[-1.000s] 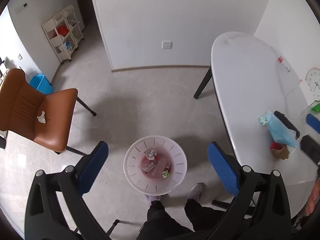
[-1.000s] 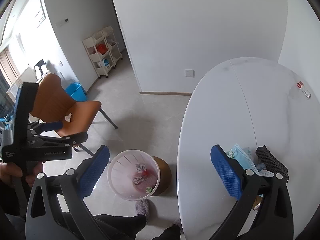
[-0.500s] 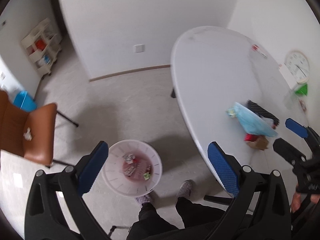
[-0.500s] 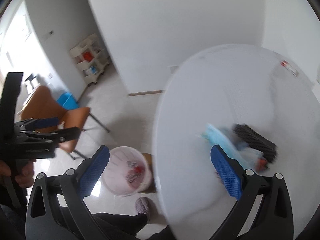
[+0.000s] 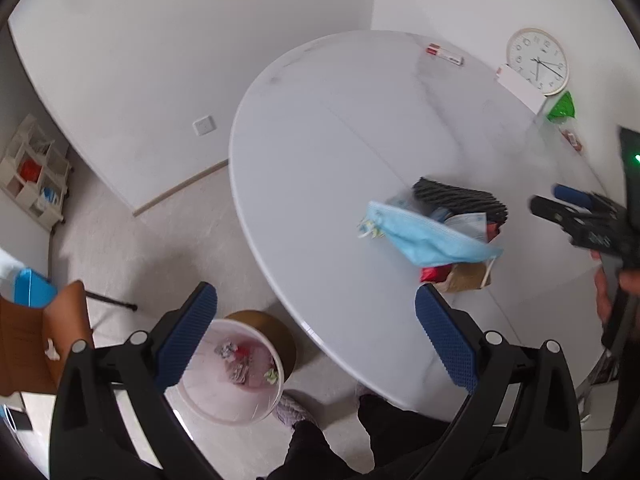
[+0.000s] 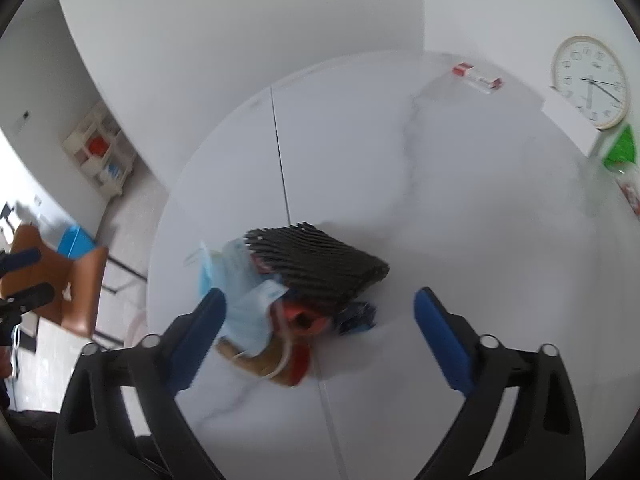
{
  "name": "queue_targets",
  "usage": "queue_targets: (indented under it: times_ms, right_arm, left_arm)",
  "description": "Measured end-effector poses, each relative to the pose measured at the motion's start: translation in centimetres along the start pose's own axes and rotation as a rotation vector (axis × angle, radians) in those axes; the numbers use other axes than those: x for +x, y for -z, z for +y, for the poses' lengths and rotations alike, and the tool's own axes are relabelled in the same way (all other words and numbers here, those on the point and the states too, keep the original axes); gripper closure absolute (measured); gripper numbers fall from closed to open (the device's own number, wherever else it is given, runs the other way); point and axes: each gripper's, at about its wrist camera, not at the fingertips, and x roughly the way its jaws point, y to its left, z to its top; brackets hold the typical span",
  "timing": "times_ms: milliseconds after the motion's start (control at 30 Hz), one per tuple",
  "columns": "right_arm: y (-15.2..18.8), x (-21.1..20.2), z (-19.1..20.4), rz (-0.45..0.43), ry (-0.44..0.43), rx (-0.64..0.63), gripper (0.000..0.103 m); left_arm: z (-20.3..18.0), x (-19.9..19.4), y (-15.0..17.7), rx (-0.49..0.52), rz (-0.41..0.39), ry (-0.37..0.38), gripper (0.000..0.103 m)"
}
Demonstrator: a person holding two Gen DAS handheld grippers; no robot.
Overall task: Collect trash
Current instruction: 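Move both tools back over the table toward the remaining trash, then grasp the black mesh brush with the right tool while the left tool reaches the pile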
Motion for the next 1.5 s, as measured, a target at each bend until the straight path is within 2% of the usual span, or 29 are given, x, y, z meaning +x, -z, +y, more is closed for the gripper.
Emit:
queue_targets:
  times_ms: [100,233,300,367,500,567,667,700,900,1100,1233,1333,1500]
  right_arm:
    - [-1.7,2.4,0.1,0.054,-0.061,-0.062,0.021]
    - [-3.8,6.9,1.8,0.146,-0.155,-0.173,0.035]
    - [-4.1,8.8,2.8,0.189,-0.176,-0.229,0.038]
    - [-4.4,10.5,3.5,0.23,-0.201,-0.276,0.047]
    - [-4.6,12.6,4.5,0.299,-0.25,-0.325,0.052]
    - [-4.5,13.4,4.7,0.331,-0.263,-0.343,0.07]
    - [-4.3,14.0,4.6,0.363,-0.264,-0.35,0.086]
    - [-4.2,14.0,4.5,0.368,-0.269,-0.345,0.087]
    - [-5.2,12.0,1.5,0.293,-0.281,-0.228,0.088]
    - [-5.5,7.9,-3.9,0.149,-0.244,-0.019,0.088]
    - [-3.7,4.5,-7.2,0.079,-0.196,0.114,0.088]
    - [-1.6,2.1,-9.0,0.047,-0.169,0.207,0.088]
    - [2.5,-1.0,-10.1,0.016,-0.119,0.331,0.088]
  left_arm:
    - [-1.4,0.4,-0.7,0.01,0.002,-0.01,0.008]
    - [-2.9,0.7,-1.1,0.009,0.009,-0.033,0.008]
    - [-3.3,0.9,-1.2,0.004,0.019,-0.047,0.008]
    - [-3.5,1.1,-1.2,-0.007,0.034,-0.061,0.008]
    - [-3.8,1.3,-1.2,-0.02,0.047,-0.07,0.008]
    - [-4.1,1.5,-1.3,-0.006,0.044,-0.067,0.008]
    - [-5.2,2.1,-1.5,0.058,0.034,-0.055,0.008]
    - [-5.4,2.3,-1.5,0.077,0.032,-0.051,0.008]
    - [-7.8,4.0,-2.1,0.249,0.017,-0.002,0.008]
    - [-11.7,5.4,-2.0,0.531,-0.022,0.053,0.008]
    - [-14.8,6.7,-1.3,0.753,-0.051,0.093,0.009]
    - [-16.5,7.8,-1.1,0.888,-0.062,0.138,0.016]
    - [-17.7,9.7,-1.5,1.04,-0.023,0.238,0.028]
